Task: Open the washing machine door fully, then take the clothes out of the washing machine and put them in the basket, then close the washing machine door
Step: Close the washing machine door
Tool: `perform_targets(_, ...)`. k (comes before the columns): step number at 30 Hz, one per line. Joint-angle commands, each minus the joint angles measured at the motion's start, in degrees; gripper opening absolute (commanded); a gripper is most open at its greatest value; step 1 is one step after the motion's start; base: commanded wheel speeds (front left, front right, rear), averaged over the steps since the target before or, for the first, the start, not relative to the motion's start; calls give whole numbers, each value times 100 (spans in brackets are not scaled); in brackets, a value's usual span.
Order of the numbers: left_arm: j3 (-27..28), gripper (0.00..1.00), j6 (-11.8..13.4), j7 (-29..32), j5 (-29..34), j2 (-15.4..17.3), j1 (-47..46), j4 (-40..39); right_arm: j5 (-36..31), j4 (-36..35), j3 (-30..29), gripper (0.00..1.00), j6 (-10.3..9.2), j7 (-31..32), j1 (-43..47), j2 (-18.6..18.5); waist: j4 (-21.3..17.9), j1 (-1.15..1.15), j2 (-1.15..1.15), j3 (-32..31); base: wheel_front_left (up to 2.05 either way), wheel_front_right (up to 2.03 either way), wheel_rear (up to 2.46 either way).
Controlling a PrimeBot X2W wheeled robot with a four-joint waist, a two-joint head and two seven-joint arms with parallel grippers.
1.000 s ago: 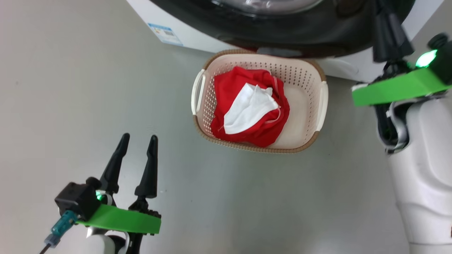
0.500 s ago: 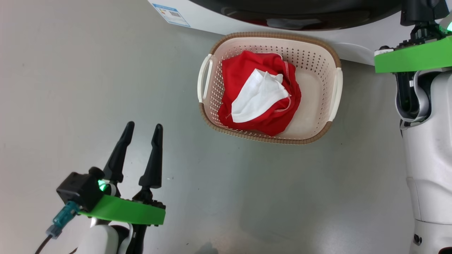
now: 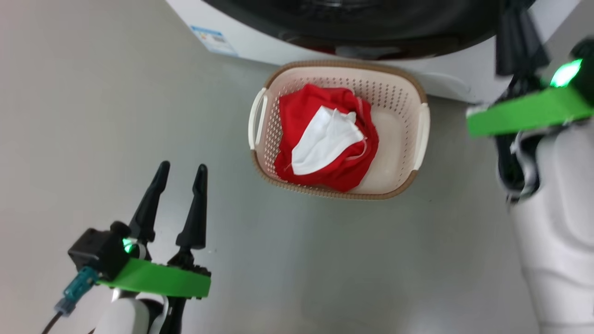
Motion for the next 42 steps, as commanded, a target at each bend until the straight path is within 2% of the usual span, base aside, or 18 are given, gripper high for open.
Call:
perform_targets(1,239,100,-31,-52,74,227,169,-97,49,-161,175,38,-5,-12,226,128,-199,0,0,-276,0,0,0)
perform_targets(2,259,100,-31,-52,88,253,207,-87,68,-172,219,48,-5,-12,352,128,-251,0,0,-358,0,0,0)
perform_targets(3,281,100,-31,-52,104,281,248,-80,86,-188,262,65,-5,-12,477,128,-306,0,0,-440,0,0,0)
perform_targets(4,304,100,-31,-52,121,310,290,-74,98,-200,311,100,-5,-12,600,128,-364,0,0,-522,0,0,0)
perform_targets(10,425,100,-31,-52,213,519,595,-84,252,-320,433,100,-5,-12,1444,128,-760,0,0,-1040,0,0,0)
perform_targets(19,687,100,-31,-52,271,667,993,-170,494,-487,447,100,-5,-12,2436,128,-1320,0,0,-1548,0,0,0)
perform_targets(31,920,100,-31,-52,386,759,1428,-231,432,-552,340,100,-5,-12,3404,128,-1800,0,0,-1990,0,0,0)
perform_targets(42,939,100,-31,-52,453,796,1792,-289,420,-759,77,100,-5,-12,4065,128,-2047,0,0,-2226,0,0,0)
